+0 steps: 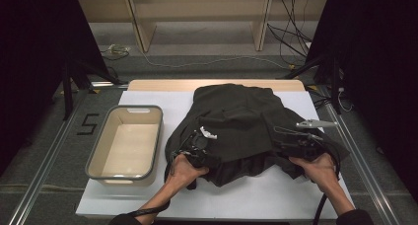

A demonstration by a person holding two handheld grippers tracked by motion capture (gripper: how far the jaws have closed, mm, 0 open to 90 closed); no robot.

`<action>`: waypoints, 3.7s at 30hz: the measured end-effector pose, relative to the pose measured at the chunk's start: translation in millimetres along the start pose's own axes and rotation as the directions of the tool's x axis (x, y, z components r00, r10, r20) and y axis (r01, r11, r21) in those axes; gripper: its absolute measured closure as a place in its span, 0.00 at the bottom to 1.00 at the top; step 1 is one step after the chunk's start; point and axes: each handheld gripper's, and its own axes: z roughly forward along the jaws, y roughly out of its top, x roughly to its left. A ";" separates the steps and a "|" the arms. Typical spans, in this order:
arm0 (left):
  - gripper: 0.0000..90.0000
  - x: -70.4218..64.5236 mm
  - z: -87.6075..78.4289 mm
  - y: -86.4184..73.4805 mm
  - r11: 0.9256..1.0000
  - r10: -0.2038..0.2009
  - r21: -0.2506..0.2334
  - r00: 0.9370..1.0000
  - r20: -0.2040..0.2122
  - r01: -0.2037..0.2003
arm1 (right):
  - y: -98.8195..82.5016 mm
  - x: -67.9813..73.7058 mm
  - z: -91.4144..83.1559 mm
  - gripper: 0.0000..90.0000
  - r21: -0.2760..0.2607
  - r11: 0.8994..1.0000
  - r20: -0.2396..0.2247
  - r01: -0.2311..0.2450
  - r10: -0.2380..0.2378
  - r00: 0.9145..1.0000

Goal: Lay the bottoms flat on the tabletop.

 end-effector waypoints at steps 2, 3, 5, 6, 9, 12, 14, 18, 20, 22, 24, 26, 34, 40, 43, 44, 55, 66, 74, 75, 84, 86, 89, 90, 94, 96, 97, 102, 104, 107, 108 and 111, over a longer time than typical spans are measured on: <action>0.58 3.8 -1.9 0.5 1.000 0.005 -0.023 1.000 -0.005 -0.005 | 4.2 5.1 8.9 0.45 0.019 1.000 -0.010 0.017 -0.017 1.000; 0.67 5.5 -3.9 1.0 1.000 0.005 -0.030 1.000 -0.003 -0.005 | 5.8 8.0 13.3 0.46 0.027 0.999 -0.018 0.028 -0.028 0.999; 0.78 9.1 -8.6 1.8 1.000 0.000 -0.030 1.000 0.018 0.001 | 9.3 12.9 21.6 0.49 0.040 0.998 -0.034 0.041 -0.039 0.999; 0.83 10.1 -10.3 1.8 0.999 -0.002 -0.033 1.000 0.026 0.003 | 11.3 14.7 26.0 0.50 0.046 0.998 -0.042 0.040 -0.038 0.998; 0.99 11.2 -13.6 2.3 1.000 0.013 -0.025 0.999 0.042 -0.012 | 16.7 18.0 39.8 0.60 0.072 0.996 -0.035 0.048 -0.045 0.998; 0.99 11.5 -15.2 2.4 0.999 0.018 -0.027 0.998 0.053 -0.017 | 18.2 17.9 50.0 0.74 0.105 0.993 -0.024 0.046 -0.044 0.999; 0.99 11.9 -17.0 2.3 0.999 0.013 -0.032 0.999 0.049 -0.011 | 17.8 16.8 50.3 0.84 0.112 0.993 -0.020 0.045 -0.043 0.999; 0.79 14.7 -17.8 3.5 0.999 -0.025 -0.037 0.999 0.021 0.026 | 18.8 14.4 45.6 0.96 0.095 0.995 -0.050 0.020 -0.016 0.999; 0.66 16.0 -16.0 4.8 0.999 -0.044 -0.030 0.999 0.006 0.044 | 18.5 15.4 45.7 0.97 0.100 0.995 -0.050 0.022 -0.017 0.999; 0.53 16.7 -9.7 6.3 0.997 -0.073 0.000 0.997 0.011 0.073 | 18.0 16.4 46.5 0.97 0.101 0.995 -0.052 0.020 -0.015 0.999; 0.43 16.3 -2.1 6.4 0.996 -0.088 0.035 0.996 0.020 0.088 | 17.9 17.4 46.6 0.98 0.099 0.995 -0.054 0.023 -0.018 0.998; 0.39 14.8 5.0 6.3 0.994 -0.100 0.050 0.995 0.022 0.099 | 18.1 18.0 46.2 0.98 0.098 0.995 -0.058 0.026 -0.020 0.998; 0.39 13.3 18.0 6.3 0.995 -0.068 0.079 0.998 0.016 0.067 | 16.9 18.4 47.1 0.97 0.102 0.994 -0.060 0.028 -0.022 0.998; 0.83 14.1 12.6 5.5 0.998 -0.021 0.064 1.000 0.014 0.020 | 16.3 18.5 47.3 0.97 0.104 0.994 -0.061 0.034 -0.028 0.998; 0.92 14.9 5.1 6.1 0.998 0.006 0.055 1.000 0.022 -0.007 | 16.1 18.4 46.9 0.97 0.103 0.994 -0.058 0.036 -0.030 0.998; 0.93 14.8 1.4 6.1 0.999 0.013 0.051 1.000 0.027 -0.014 | 16.2 18.2 46.2 0.97 0.103 0.994 -0.058 0.035 -0.029 0.998; 0.95 13.0 -42.7 -8.5 0.998 0.050 0.024 0.991 0.126 -0.054 | 15.5 17.5 38.9 0.98 0.096 0.995 -0.069 0.039 -0.033 0.997; 0.95 7.2 -70.4 -21.2 0.995 0.095 -0.022 0.980 0.173 -0.093 | 4.3 32.4 -9.8 0.99 0.085 0.995 -0.160 0.046 -0.032 0.987; 0.94 0.8 -61.2 -24.5 0.996 0.090 0.003 0.974 0.209 -0.093 | -14.8 59.5 -8.8 0.99 0.142 0.986 -0.209 0.085 -0.054 0.976; 0.94 -0.7 -61.2 -24.4 0.995 0.096 0.003 0.973 0.209 -0.099 | -15.8 63.8 -5.3 0.99 0.154 0.983 -0.217 0.095 -0.060 0.974; 0.81 1.2 -65.5 -22.7 0.997 0.074 -0.015 0.972 0.222 -0.073 | -13.5 69.6 2.6 0.84 0.114 0.987 -0.237 0.109 -0.080 0.968; 0.71 2.7 -70.9 -20.2 0.997 0.079 -0.031 0.973 0.218 -0.074 | -10.3 65.0 -2.4 0.70 0.068 0.993 -0.246 0.099 -0.079 0.966; 0.60 8.0 -81.4 -16.4 0.996 0.065 -0.067 0.980 0.188 -0.054 | -4.6 52.8 -11.2 0.60 0.012 0.998 -0.207 0.060 -0.056 0.977; 0.57 10.5 -84.6 -15.9 0.996 0.056 -0.077 0.984 0.170 -0.043 | -3.2 46.6 -14.1 0.59 -0.002 0.999 -0.186 0.041 -0.040 0.982; 0.49 25.1 -93.8 -16.4 0.996 0.029 -0.091 0.995 0.094 -0.021 | -0.6 16.0 -20.9 0.57 -0.036 0.999 -0.089 -0.031 0.028 0.996; 0.47 32.0 -94.8 -18.5 0.996 -0.005 -0.088 0.996 0.085 0.013 | -0.7 2.1 -18.2 0.54 -0.030 0.998 -0.048 -0.055 0.054 0.997; 0.45 34.3 -94.4 -19.8 0.996 -0.014 -0.085 0.997 0.071 0.020 | -0.9 -3.2 -15.3 0.53 -0.015 0.998 -0.033 -0.061 0.061 0.998; 0.40 41.5 -91.5 -26.6 0.997 -0.056 -0.045 0.998 0.030 0.057 | -5.6 -10.4 0.5 0.51 0.064 0.997 0.002 -0.049 0.049 0.999; 0.40 43.8 -90.3 -29.0 0.997 -0.069 -0.035 0.997 0.023 0.070 | -6.9 -6.1 3.5 0.60 0.082 0.996 -0.007 -0.024 0.024 1.000; 0.38 45.1 -87.6 -32.2 0.996 -0.084 -0.018 0.996 0.006 0.085 | -9.6 1.1 9.5 0.78 0.135 0.991 -0.025 -0.004 0.008 1.000; 0.38 44.9 -86.8 -33.5 0.996 -0.085 -0.013 0.996 0.004 0.085 | -11.0 3.3 11.5 0.82 0.160 0.987 -0.032 -0.003 0.008 0.999; 0.37 43.4 -83.8 -37.3 0.997 -0.075 0.006 0.997 -0.008 0.075 | -14.9 7.2 14.5 0.92 0.210 0.978 -0.058 0.008 0.004 0.998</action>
